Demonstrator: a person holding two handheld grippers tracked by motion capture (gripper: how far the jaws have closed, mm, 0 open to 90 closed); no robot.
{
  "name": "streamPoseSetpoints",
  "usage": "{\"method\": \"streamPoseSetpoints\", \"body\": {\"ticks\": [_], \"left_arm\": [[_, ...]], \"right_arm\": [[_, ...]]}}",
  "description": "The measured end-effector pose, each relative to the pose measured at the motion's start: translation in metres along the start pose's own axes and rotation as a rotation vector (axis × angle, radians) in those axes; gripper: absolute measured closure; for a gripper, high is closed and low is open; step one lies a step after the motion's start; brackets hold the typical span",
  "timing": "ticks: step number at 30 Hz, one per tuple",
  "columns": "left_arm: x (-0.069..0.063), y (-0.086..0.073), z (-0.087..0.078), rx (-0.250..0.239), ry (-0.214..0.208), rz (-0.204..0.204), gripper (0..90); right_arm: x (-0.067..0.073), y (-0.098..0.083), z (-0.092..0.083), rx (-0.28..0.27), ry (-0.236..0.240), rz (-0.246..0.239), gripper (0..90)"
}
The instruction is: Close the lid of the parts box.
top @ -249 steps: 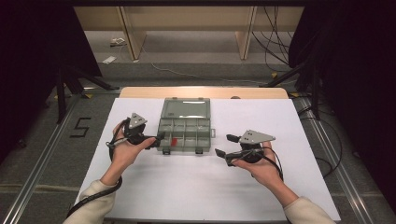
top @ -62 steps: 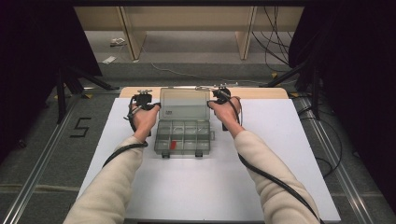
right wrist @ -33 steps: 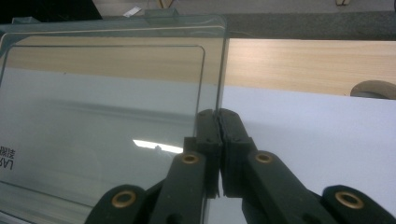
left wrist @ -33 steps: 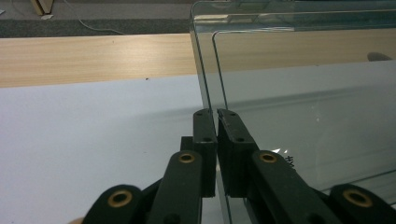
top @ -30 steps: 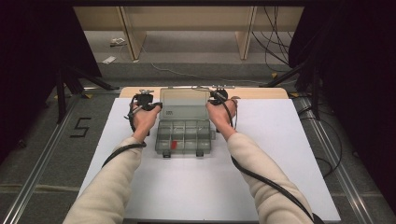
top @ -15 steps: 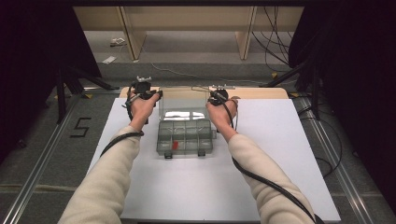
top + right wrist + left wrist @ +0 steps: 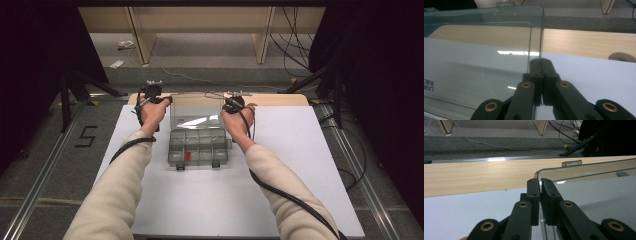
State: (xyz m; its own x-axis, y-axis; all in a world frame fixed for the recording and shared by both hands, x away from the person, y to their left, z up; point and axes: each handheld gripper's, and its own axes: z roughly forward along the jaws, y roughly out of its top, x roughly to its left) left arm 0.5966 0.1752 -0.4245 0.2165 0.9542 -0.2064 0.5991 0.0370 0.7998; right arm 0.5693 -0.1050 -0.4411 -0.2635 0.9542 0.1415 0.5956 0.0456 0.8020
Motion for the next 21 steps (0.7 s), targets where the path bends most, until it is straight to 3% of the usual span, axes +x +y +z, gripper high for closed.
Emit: {"method": "streamPoseSetpoints", "body": {"ticks": [5, 12, 16, 21], "left_arm": [[-0.004, 0.001, -0.003, -0.006, 0.016, -0.037, 88.1], [-0.008, 0.000, -0.011, -0.029, 0.023, -0.027, 88.5], [-0.010, 0.000, -0.018, -0.043, 0.018, -0.014, 88.6], [-0.011, -0.001, -0.025, -0.059, 0.008, -0.006, 88.6]], "right_arm": [[-0.001, 0.000, 0.000, 0.001, 0.004, 0.004, 89.2], [-0.006, 0.001, -0.002, -0.005, 0.045, -0.027, 83.8], [-0.009, 0.009, -0.004, -0.046, 0.065, -0.049, 76.4], [-0.010, 0.024, -0.007, -0.091, 0.075, -0.076, 74.8]]}}
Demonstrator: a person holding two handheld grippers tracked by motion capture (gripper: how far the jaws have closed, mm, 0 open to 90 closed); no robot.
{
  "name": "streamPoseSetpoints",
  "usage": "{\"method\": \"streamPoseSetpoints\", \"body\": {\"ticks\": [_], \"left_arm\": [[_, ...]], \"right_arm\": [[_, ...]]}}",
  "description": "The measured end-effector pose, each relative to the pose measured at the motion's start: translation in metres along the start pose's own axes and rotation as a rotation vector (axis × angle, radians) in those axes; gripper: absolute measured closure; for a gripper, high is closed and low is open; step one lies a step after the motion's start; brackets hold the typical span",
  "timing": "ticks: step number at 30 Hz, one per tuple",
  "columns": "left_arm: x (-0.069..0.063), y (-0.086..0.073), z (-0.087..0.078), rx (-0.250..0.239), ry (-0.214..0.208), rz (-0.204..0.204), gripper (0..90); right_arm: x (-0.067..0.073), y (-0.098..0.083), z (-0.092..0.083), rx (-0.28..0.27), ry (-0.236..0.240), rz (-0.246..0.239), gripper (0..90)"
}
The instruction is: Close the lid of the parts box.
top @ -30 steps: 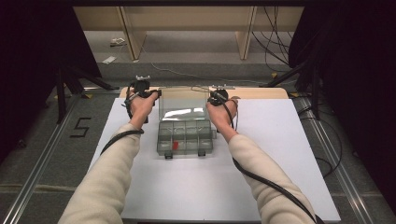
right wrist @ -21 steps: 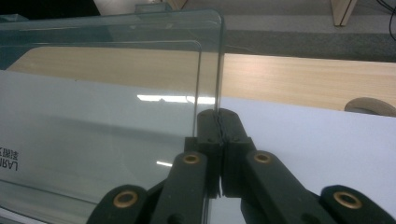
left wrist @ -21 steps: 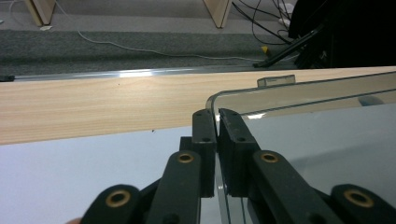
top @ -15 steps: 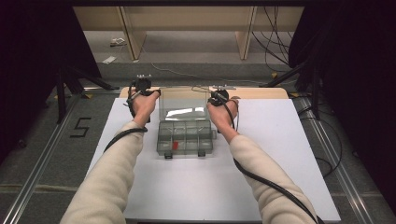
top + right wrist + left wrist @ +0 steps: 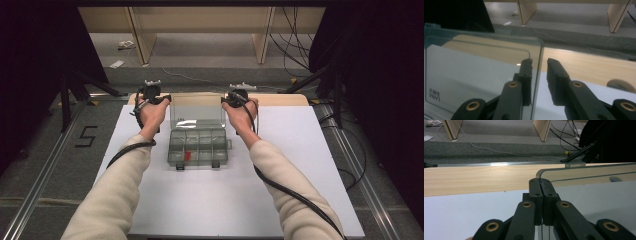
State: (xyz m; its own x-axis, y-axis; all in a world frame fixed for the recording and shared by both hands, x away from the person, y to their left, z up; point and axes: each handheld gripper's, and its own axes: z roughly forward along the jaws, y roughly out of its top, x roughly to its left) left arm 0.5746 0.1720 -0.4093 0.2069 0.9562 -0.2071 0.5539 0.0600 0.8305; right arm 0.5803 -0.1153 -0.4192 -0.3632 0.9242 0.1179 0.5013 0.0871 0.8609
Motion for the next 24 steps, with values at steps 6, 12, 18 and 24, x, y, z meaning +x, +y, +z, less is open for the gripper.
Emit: {"method": "streamPoseSetpoints", "body": {"ticks": [6, 12, 18, 24], "left_arm": [[0.000, 0.000, -0.003, -0.006, -0.011, 0.007, 88.7], [-0.001, 0.000, -0.006, -0.011, -0.015, 0.016, 88.8], [-0.002, 0.000, -0.008, -0.020, -0.016, 0.029, 88.7], [-0.003, -0.001, -0.011, -0.030, -0.017, 0.033, 88.8]], "right_arm": [[0.000, 0.012, 0.000, -0.019, -0.002, -0.009, 77.6], [0.002, 0.015, -0.003, -0.007, -0.009, -0.009, 84.1], [0.002, 0.015, -0.005, -0.006, -0.020, 0.001, 86.3], [0.004, 0.013, -0.011, -0.018, -0.019, 0.007, 86.6]]}}
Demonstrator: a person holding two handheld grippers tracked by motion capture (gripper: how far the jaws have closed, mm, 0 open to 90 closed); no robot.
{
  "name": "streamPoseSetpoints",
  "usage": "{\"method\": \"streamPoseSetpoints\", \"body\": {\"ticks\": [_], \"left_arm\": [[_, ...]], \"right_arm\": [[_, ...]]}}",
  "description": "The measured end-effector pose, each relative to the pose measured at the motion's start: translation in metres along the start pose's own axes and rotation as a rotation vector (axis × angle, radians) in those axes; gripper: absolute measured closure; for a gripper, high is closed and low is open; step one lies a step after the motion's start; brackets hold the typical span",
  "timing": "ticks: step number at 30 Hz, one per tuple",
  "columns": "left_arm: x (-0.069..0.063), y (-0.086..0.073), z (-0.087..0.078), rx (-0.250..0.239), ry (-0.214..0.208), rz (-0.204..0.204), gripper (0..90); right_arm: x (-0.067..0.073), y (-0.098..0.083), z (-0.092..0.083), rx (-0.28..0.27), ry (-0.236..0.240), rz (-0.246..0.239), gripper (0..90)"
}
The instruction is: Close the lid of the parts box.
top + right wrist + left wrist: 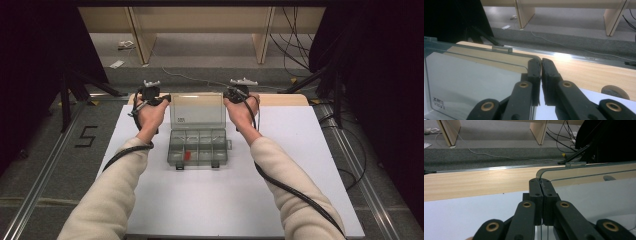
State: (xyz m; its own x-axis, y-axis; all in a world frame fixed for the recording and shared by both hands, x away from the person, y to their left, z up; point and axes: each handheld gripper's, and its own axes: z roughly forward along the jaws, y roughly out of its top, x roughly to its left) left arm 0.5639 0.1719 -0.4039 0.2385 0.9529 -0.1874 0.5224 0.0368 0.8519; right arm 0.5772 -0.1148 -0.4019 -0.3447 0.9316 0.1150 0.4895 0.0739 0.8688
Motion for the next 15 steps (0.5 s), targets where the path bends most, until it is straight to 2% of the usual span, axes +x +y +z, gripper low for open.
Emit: {"method": "streamPoseSetpoints", "body": {"ticks": [15], "left_arm": [[-0.003, -0.004, -0.011, -0.028, -0.004, 0.021, 88.9]], "right_arm": [[0.003, -0.005, -0.015, -0.033, 0.011, -0.010, 87.1]]}}
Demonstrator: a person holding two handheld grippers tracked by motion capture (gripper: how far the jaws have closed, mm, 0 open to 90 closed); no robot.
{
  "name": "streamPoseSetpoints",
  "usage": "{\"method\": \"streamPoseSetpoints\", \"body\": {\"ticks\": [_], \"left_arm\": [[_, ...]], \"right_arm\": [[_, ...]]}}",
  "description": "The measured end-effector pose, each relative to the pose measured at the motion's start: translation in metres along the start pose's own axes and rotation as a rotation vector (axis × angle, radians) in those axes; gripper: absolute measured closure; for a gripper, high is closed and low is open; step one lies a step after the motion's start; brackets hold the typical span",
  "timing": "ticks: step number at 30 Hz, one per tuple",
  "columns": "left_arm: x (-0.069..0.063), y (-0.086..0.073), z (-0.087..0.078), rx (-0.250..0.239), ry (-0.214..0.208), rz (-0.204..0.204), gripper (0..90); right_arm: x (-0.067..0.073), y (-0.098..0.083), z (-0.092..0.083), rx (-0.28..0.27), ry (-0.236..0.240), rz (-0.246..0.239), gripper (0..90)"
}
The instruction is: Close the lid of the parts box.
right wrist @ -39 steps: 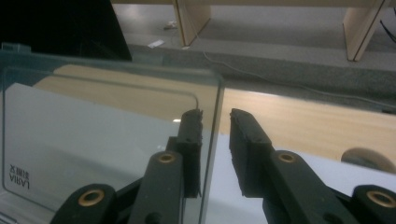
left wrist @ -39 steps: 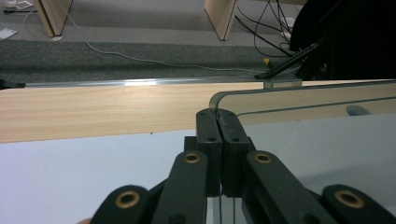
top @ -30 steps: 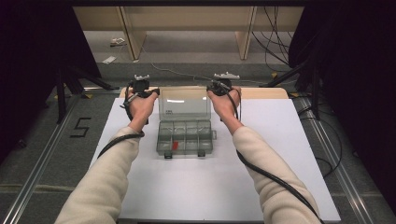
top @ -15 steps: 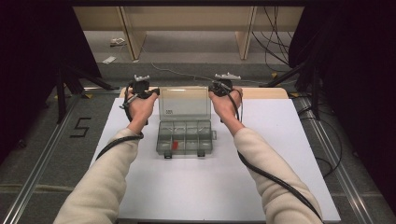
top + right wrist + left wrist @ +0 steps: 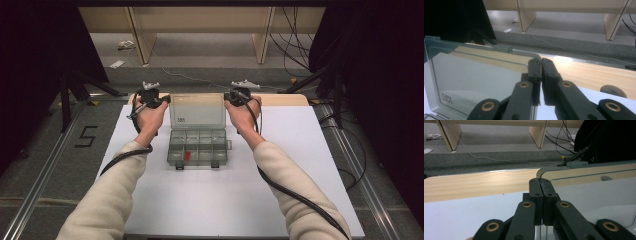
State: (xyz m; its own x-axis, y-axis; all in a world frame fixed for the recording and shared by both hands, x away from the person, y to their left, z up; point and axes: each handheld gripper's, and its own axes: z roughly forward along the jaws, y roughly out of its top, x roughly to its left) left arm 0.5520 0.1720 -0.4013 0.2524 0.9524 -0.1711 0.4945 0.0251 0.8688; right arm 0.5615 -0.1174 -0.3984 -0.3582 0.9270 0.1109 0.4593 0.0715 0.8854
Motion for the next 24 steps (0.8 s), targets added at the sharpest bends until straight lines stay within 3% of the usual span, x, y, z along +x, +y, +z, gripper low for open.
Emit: {"method": "streamPoseSetpoints", "body": {"ticks": [24], "left_arm": [[-0.005, -0.006, -0.016, -0.036, -0.006, 0.031, 88.9]], "right_arm": [[0.004, -0.008, -0.021, -0.037, 0.022, -0.015, 88.0]]}}
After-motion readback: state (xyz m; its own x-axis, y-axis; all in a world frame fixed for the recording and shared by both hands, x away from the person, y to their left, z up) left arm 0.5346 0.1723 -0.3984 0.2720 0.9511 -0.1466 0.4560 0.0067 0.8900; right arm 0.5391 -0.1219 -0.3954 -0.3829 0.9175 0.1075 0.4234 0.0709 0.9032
